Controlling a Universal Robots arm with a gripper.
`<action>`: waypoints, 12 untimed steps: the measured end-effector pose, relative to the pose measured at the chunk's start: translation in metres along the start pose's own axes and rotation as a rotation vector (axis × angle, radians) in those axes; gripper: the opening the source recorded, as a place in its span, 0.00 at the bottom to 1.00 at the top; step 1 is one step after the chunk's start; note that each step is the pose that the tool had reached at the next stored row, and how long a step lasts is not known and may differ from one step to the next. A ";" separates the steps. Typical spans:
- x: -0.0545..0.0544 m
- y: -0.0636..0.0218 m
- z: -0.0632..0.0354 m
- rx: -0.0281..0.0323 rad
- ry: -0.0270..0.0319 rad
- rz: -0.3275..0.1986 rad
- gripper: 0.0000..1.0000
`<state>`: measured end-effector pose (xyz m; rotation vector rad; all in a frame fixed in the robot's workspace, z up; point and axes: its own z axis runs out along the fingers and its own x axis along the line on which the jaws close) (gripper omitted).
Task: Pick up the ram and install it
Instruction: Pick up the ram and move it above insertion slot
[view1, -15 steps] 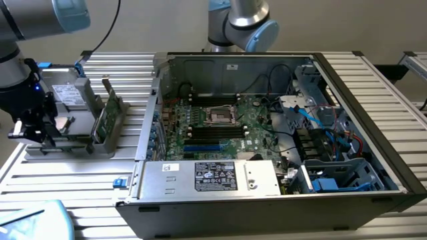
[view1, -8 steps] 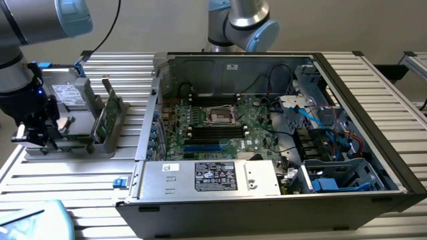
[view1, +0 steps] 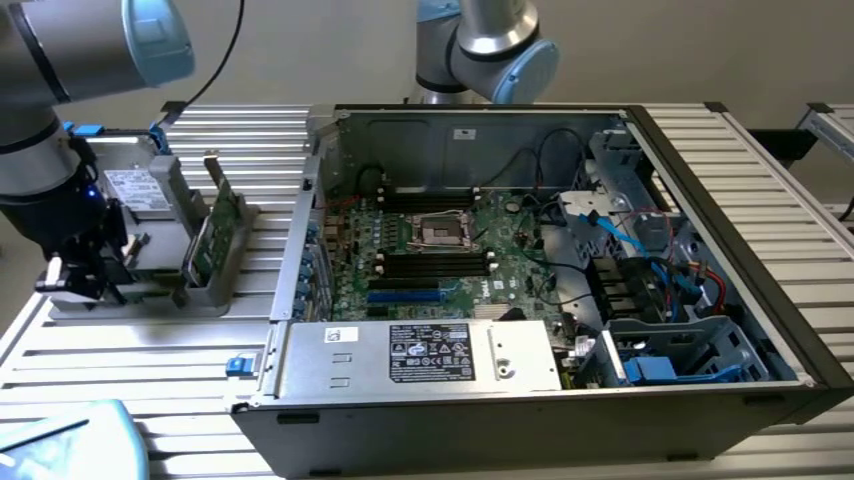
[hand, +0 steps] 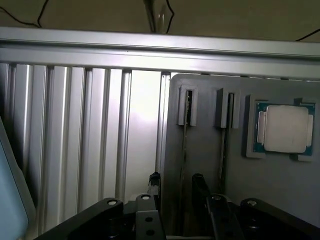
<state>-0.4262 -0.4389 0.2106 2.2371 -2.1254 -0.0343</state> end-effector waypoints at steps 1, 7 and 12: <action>0.000 -0.0001 0.0013 0.0001 0.0000 0.000 0.39; 0.000 -0.0010 0.0097 -0.0001 0.0000 0.001 0.39; 0.000 -0.0018 0.0136 -0.0012 -0.0001 0.004 0.39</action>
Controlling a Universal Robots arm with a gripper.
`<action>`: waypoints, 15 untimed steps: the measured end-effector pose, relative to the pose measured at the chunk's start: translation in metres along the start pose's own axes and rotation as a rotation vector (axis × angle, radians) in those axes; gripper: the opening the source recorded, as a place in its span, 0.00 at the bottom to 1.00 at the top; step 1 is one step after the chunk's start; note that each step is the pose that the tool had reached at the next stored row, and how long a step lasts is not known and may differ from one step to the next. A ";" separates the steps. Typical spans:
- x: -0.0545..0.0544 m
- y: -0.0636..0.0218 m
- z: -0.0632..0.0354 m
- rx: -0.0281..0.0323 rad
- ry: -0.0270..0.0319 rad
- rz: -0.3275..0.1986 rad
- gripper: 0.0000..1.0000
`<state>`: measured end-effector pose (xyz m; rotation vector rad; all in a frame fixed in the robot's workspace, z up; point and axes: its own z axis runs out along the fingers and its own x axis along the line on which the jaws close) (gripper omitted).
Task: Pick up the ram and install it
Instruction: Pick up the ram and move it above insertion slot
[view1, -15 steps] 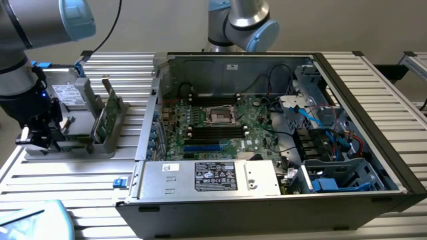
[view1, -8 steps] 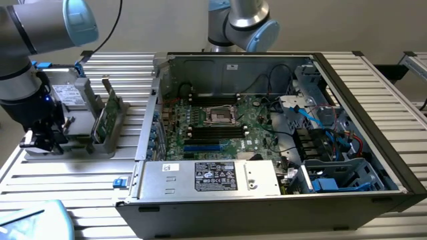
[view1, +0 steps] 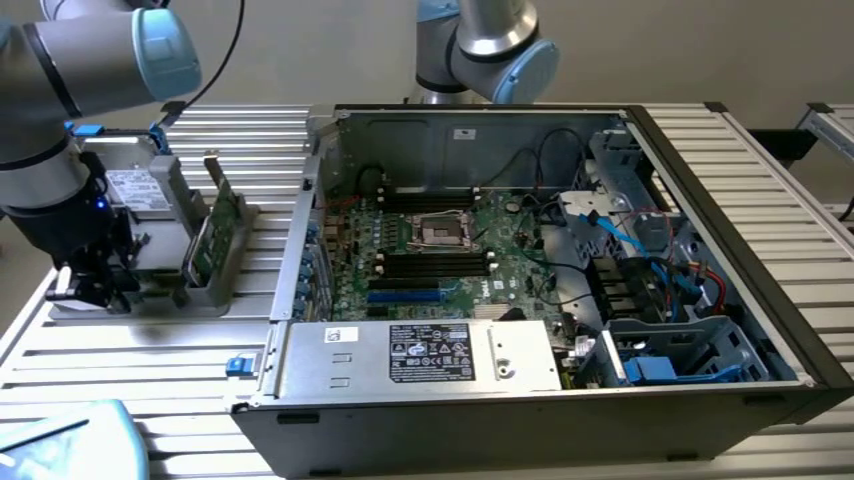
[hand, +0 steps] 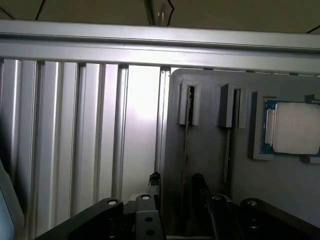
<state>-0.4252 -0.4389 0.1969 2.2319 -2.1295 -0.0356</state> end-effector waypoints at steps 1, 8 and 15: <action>0.000 -0.0001 0.0003 0.0000 -0.0002 0.002 0.39; -0.003 -0.0003 0.0020 -0.0001 -0.0011 0.014 0.39; -0.003 -0.0003 0.0020 -0.0002 -0.0013 0.018 0.39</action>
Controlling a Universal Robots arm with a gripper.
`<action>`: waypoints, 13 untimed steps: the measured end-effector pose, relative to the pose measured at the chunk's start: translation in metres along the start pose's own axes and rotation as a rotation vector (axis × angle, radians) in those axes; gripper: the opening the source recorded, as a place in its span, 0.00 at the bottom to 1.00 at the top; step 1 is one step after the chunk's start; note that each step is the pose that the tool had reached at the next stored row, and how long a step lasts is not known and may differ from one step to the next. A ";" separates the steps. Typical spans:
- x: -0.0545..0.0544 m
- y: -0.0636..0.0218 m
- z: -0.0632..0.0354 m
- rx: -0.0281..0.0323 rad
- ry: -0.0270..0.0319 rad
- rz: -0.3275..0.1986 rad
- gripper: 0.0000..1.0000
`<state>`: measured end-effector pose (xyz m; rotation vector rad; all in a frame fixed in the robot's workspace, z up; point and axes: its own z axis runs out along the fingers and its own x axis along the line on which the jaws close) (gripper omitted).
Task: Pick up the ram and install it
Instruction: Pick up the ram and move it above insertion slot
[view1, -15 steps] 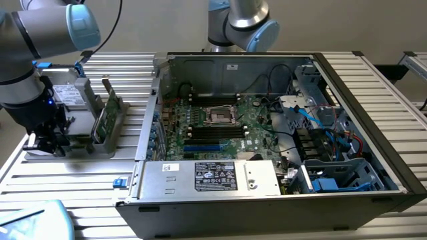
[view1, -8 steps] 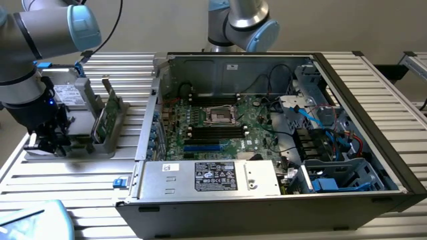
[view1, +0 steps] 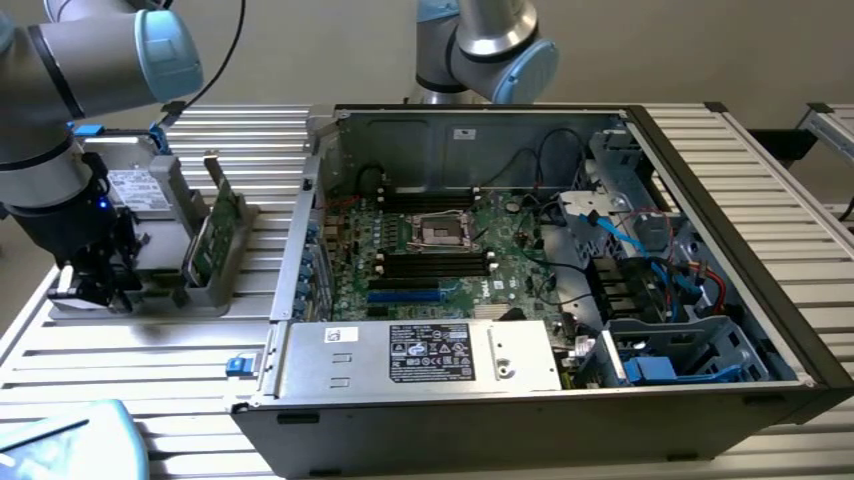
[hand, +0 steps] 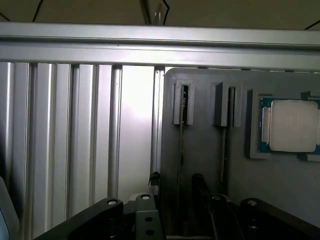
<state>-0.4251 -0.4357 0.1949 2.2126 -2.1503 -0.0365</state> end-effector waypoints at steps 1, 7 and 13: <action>0.000 0.0000 0.0000 0.0000 0.0000 0.000 0.39; 0.000 0.0000 0.0000 0.0000 0.0000 0.000 0.30; 0.000 -0.0001 0.0013 0.0000 0.0000 0.000 0.30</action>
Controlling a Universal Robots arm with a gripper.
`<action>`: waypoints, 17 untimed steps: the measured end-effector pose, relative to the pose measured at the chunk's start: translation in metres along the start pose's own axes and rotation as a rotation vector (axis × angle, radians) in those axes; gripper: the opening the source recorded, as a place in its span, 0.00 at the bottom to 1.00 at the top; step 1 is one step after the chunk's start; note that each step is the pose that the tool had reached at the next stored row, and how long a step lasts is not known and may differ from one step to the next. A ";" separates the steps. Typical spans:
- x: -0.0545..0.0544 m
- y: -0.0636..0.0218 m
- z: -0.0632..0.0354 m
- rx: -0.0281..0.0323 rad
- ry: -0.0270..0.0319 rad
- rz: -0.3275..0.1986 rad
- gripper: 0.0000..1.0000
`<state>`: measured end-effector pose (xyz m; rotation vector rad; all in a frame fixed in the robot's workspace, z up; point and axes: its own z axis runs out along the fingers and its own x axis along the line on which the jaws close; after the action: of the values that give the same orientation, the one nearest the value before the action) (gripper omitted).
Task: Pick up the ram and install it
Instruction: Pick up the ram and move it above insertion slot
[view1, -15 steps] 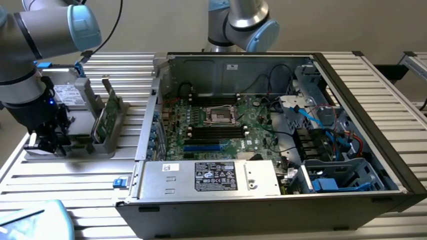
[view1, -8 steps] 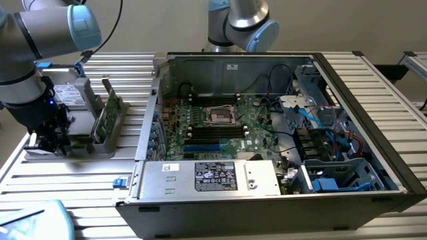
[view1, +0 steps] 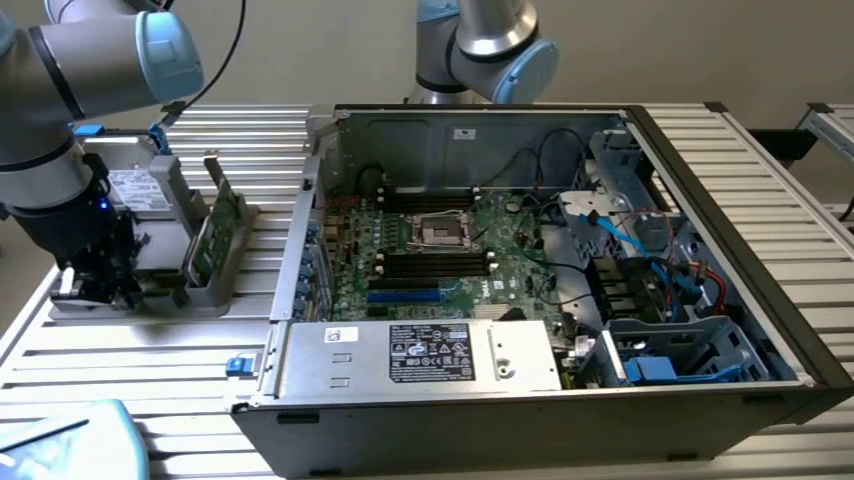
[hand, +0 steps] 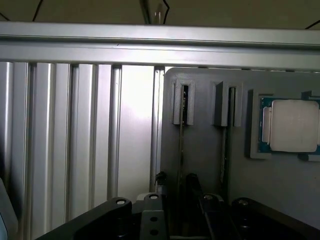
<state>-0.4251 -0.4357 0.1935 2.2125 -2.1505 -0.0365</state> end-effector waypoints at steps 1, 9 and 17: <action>0.000 0.0000 0.0000 0.0000 0.0000 0.000 0.30; 0.000 0.0000 0.0001 0.0000 0.0000 0.000 0.15; 0.000 0.0000 0.0001 0.0000 0.0000 0.000 0.14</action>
<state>-0.4251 -0.4357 0.1935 2.2124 -2.1505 -0.0364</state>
